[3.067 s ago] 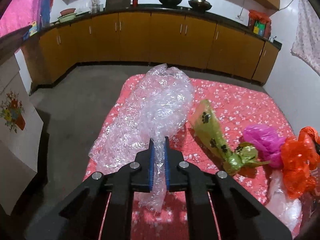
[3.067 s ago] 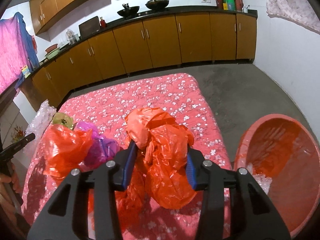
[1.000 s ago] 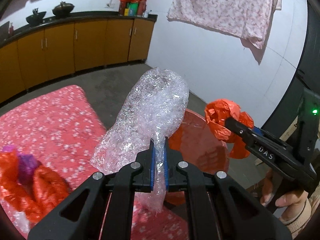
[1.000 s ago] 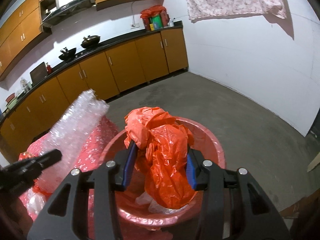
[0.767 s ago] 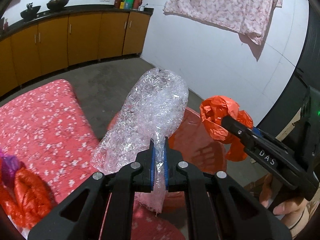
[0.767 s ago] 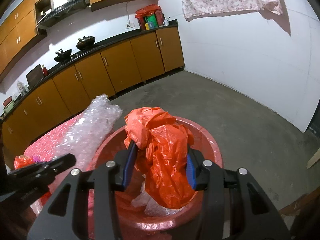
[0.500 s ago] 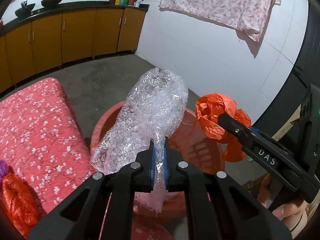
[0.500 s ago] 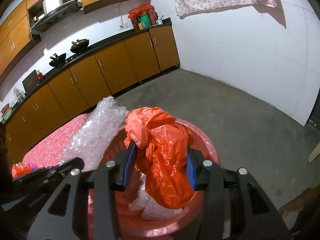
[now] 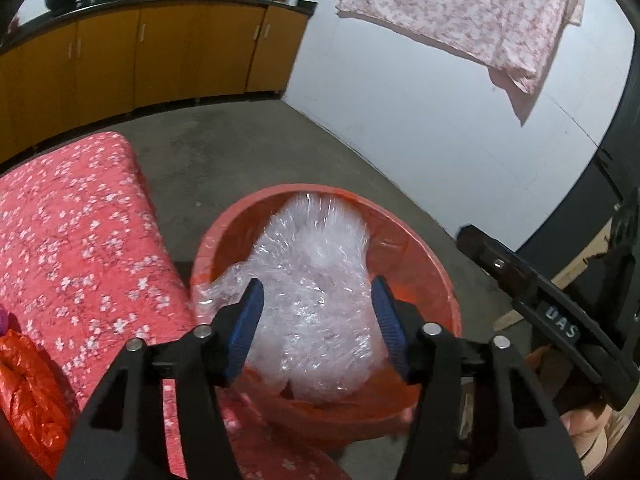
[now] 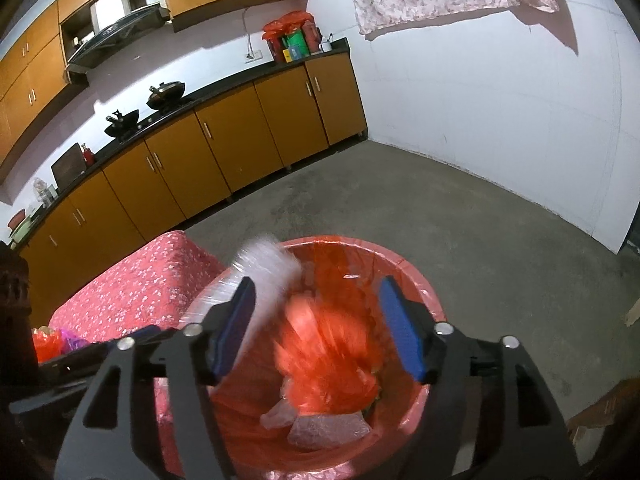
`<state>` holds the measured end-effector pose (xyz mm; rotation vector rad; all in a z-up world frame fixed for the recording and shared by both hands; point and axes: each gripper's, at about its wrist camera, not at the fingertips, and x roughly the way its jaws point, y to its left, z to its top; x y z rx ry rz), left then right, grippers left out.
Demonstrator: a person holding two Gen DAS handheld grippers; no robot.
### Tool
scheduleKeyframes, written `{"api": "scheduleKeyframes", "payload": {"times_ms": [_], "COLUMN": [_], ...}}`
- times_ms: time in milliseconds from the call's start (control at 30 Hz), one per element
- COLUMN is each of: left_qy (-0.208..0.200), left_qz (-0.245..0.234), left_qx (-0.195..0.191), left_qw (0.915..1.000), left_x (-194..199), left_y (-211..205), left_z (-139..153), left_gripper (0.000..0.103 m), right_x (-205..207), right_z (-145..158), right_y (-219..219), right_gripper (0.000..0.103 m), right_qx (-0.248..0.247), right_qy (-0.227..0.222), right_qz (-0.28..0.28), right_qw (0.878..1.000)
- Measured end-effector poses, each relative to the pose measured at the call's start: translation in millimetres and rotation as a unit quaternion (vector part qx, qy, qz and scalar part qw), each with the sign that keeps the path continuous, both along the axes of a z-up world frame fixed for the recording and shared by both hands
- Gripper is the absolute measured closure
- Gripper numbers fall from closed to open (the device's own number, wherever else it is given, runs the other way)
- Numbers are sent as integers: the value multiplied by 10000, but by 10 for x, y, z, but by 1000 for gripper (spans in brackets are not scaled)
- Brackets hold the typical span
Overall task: Collect trash
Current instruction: 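Open the right tool to drop the red bag while the left tool drops bubble wrap, then move both tools back over the bed toward the remaining bags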
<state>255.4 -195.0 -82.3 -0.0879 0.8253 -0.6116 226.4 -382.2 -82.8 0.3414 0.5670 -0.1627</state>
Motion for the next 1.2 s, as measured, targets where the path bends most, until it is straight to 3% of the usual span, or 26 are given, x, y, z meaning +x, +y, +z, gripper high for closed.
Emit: {"api": "scheduleKeyframes", "payload": {"times_ms": [100, 233, 300, 433, 567, 900, 1200], "left_qy": [35, -147, -250, -413, -540, -746, -1065], "left_qz": [121, 300, 398, 607, 824, 1410, 2105], "left_qx": [0, 29, 42, 149, 244, 246, 464], "left_qw": [9999, 9994, 9989, 9972, 9948, 9869, 9707], "left_x": [0, -52, -89, -160, -244, -456, -742], "left_y": [72, 179, 235, 365, 539, 1110, 1785], "left_z": [19, 103, 158, 224, 293, 528, 661], "left_gripper": [42, 26, 21, 10, 7, 6, 6], "right_x": [-38, -155, -194, -210, -227, -252, -300], "right_z": [29, 83, 105, 146, 178, 343, 451], "right_y": [4, 50, 84, 169, 280, 700, 1187], "right_gripper": [27, 8, 4, 4, 4, 4, 4], "right_qx": [-82, -374, -554, -746, -865, -991, -879], "right_qy": [-51, -269, -330, -318, -272, -307, -474], "right_qz": [-91, -329, -440, -469, -407, 103, 666], "right_qw": [9999, 9984, 9969, 9956, 9950, 9945, 9928]}}
